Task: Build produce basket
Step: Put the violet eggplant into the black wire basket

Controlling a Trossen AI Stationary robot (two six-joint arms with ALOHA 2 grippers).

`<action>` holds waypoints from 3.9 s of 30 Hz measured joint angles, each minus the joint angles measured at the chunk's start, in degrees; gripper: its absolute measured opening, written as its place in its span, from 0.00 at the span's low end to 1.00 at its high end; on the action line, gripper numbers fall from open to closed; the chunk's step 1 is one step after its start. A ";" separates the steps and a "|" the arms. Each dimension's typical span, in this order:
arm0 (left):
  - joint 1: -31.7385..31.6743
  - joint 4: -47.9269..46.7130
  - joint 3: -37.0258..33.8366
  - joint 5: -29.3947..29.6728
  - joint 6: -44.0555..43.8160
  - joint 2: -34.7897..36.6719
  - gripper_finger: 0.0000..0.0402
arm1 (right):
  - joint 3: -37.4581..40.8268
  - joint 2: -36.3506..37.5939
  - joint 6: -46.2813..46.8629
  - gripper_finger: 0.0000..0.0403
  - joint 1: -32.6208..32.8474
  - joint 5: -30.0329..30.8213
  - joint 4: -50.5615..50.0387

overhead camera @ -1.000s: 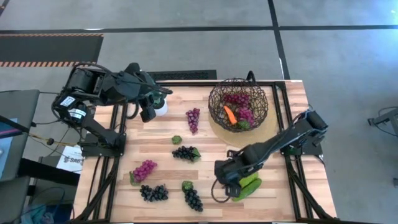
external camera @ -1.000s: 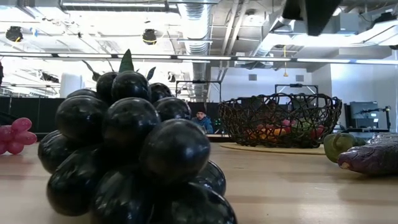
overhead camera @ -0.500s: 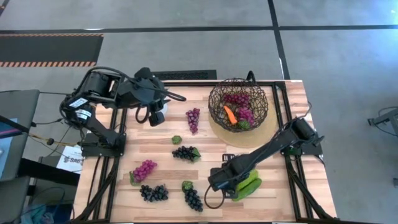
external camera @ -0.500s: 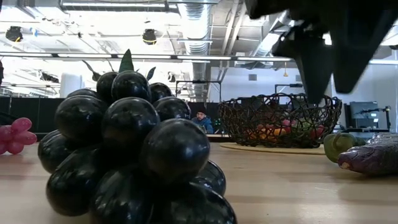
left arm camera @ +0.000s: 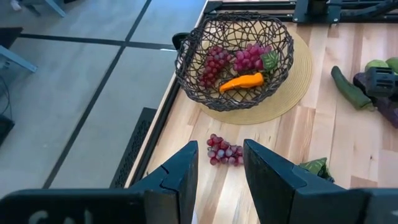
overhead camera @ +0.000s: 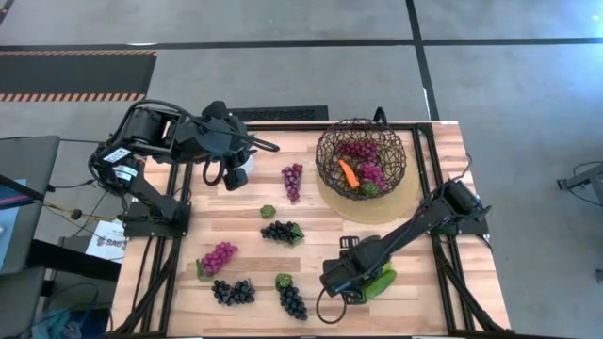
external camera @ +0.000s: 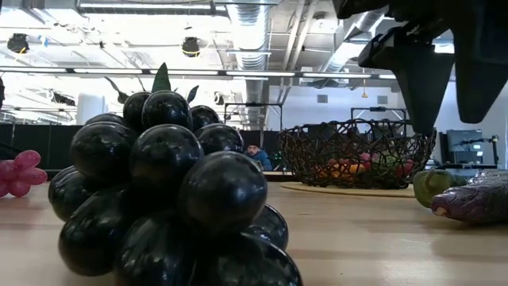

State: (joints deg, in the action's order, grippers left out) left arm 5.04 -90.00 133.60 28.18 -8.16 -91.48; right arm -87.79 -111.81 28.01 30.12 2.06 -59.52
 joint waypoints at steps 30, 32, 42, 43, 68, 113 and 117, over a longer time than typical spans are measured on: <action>0.02 0.00 0.00 -0.90 -1.64 -0.02 0.29 | 3.82 -0.10 2.49 0.55 3.17 5.74 7.46; 0.02 -0.02 0.00 -0.90 -1.66 -0.02 0.29 | 5.10 -0.12 3.75 0.55 3.26 5.61 7.82; 0.01 -0.02 0.00 -0.89 -1.77 -0.02 0.29 | 5.75 -0.11 5.41 0.55 4.51 5.36 11.72; 0.01 -0.02 0.00 -0.89 -1.77 -0.02 0.29 | 5.75 -0.11 5.43 0.55 4.76 5.36 11.87; 0.00 -0.02 0.00 -0.89 -1.77 -0.02 0.29 | 7.95 0.09 6.51 0.55 5.47 6.95 14.66; 0.02 -0.02 0.00 -0.85 -2.09 -0.02 0.29 | 1.91 0.24 8.94 0.04 0.01 6.89 9.80; 0.02 -0.02 0.00 -0.85 -2.08 -0.02 0.29 | -9.29 1.16 6.31 0.04 -0.77 15.72 -2.16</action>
State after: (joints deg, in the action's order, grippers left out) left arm 5.06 -90.02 133.60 27.34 -10.24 -91.50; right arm -97.08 -110.65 34.32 29.35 17.78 -61.68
